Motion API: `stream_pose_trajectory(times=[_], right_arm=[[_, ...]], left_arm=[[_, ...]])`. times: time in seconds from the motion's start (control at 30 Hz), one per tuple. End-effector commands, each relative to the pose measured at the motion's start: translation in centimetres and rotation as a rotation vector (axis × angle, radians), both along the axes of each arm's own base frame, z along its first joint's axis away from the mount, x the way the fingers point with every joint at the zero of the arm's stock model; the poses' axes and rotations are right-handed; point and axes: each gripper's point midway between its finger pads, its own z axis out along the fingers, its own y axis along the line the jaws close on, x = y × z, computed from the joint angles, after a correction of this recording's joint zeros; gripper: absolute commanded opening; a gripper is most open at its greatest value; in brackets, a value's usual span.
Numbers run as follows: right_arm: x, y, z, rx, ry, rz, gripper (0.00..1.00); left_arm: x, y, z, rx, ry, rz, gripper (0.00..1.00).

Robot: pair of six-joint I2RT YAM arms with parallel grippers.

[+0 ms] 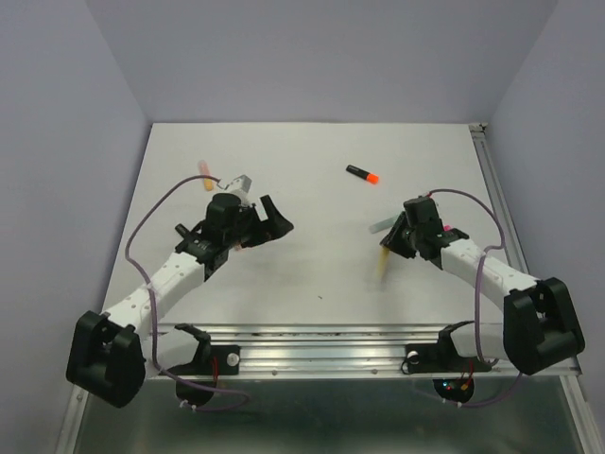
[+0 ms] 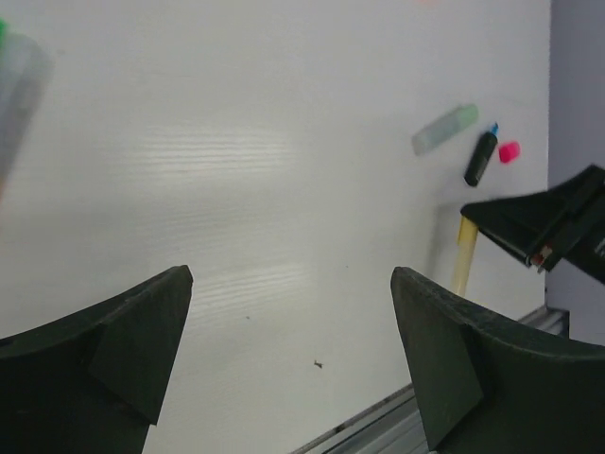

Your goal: Open the pen caps

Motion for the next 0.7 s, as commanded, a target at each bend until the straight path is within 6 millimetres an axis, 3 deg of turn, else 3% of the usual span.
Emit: stream_pose_trajectory(times=[0.0, 0.13, 0.23, 0.27, 0.33, 0.47, 0.67], right_arm=[[1.3, 6.2, 6.4, 0.26, -0.21, 0.237, 0.14], [0.8, 8.6, 8.4, 0.296, -0.246, 0.305, 0.13], [0.7, 10.0, 9.7, 0.347, -0.277, 0.321, 0.06], [0.7, 10.4, 10.2, 0.36, -0.285, 0.322, 0.05], [0.8, 10.9, 10.7, 0.364, -0.308, 0.321, 0.05], [1.0, 11.1, 11.9, 0.397, -0.354, 0.298, 0.02], [1.3, 10.5, 12.2, 0.424, -0.361, 0.207, 0.01]], left_arm=[[-2.4, -9.1, 3.1, -0.146, -0.147, -0.366, 0.99], [-4.2, -14.4, 4.0, -0.189, -0.18, -0.514, 0.99], [-5.3, -17.8, 4.4, -0.193, -0.193, -0.591, 0.99], [-5.4, -18.7, 3.4, -0.177, -0.171, -0.605, 0.99], [-5.8, -20.1, 3.5, -0.177, -0.165, -0.624, 0.99], [-5.7, -21.6, 1.3, -0.138, -0.112, -0.626, 0.99], [-5.2, -22.5, 1.0, -0.11, -0.106, -0.601, 0.97]])
